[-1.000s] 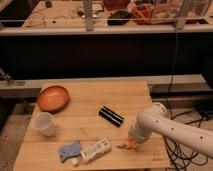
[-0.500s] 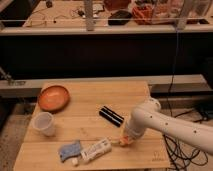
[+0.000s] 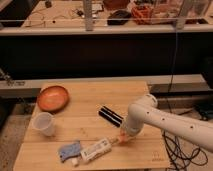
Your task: Place the pepper on the white sponge
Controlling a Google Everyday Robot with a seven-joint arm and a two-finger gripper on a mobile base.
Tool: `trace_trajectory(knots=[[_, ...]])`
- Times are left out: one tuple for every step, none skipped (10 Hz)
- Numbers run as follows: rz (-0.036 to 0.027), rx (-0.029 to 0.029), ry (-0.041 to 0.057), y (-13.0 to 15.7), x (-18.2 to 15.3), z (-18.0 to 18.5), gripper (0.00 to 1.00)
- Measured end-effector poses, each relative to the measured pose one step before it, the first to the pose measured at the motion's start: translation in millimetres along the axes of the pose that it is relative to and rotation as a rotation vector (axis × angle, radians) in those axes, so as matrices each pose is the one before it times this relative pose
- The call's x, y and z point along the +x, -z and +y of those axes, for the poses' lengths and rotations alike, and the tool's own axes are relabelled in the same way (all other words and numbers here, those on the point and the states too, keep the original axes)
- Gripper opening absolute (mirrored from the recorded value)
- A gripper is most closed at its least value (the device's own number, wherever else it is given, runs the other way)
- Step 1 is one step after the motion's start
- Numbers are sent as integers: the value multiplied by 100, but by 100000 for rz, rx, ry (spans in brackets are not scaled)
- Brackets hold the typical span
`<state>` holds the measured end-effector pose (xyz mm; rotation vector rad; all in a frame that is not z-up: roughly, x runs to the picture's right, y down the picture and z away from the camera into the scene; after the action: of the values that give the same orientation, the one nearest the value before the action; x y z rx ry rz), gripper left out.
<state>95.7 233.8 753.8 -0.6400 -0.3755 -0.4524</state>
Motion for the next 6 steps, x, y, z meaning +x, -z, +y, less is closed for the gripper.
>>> trace_trajectory(knots=[[427, -98, 1010, 345, -567, -586, 1], [276, 27, 613, 179, -218, -297, 1], [270, -71, 555, 209, -158, -233, 1], [-58, -38, 1351, 241, -469, -561, 1], [-259, -57, 1697, 68, -679, -652, 1], [-506, -117, 2899, 80, -1255, -1195, 1]])
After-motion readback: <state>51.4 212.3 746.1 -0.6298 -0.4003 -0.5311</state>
